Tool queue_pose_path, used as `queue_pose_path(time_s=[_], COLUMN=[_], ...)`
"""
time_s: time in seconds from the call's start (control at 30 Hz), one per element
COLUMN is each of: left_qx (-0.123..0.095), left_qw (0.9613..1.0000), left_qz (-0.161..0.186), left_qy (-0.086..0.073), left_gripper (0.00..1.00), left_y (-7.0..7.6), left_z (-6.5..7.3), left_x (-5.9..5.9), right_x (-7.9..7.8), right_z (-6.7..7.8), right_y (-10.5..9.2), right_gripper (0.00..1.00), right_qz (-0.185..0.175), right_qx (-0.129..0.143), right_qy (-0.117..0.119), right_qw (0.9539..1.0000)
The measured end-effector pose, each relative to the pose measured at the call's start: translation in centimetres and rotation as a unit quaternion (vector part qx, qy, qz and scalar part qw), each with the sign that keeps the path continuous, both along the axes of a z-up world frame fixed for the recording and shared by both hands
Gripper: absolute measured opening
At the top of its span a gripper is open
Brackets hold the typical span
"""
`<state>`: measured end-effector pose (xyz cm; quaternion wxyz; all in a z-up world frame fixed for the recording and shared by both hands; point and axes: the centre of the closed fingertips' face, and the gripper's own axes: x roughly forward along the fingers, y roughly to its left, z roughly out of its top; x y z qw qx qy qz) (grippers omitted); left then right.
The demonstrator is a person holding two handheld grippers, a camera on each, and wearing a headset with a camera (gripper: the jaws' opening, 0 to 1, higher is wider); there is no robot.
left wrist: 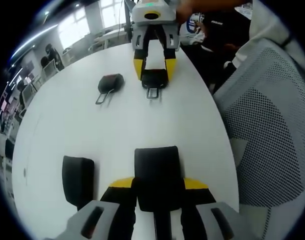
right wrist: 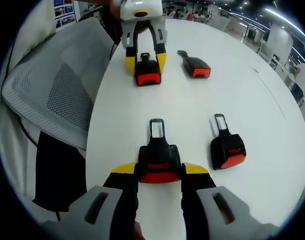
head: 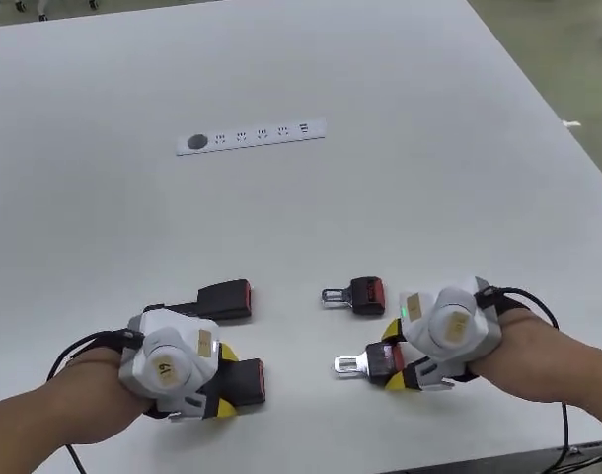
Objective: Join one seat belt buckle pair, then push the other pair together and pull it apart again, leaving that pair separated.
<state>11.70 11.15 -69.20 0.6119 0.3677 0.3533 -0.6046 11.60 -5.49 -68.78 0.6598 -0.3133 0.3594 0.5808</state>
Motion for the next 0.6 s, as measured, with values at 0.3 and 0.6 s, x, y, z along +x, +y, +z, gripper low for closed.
queue_pose_path(time_s=[0.3, 0.6], left_qx=[0.002, 0.001], left_qw=[1.0, 1.0], left_qz=[-0.002, -0.004], left_qy=[0.001, 0.002], left_gripper=[0.35, 0.35], left_y=[0.0, 0.0], left_z=[0.0, 0.0], left_x=[0.0, 0.0], right_x=[-0.1, 0.0], right_z=[-0.1, 0.0], right_y=[3.7, 6.5], right_gripper=[0.31, 0.31], right_qz=[-0.002, -0.004], right_qx=[0.016, 0.027], right_qy=[-0.009, -0.013], right_qw=[0.9998, 0.9995])
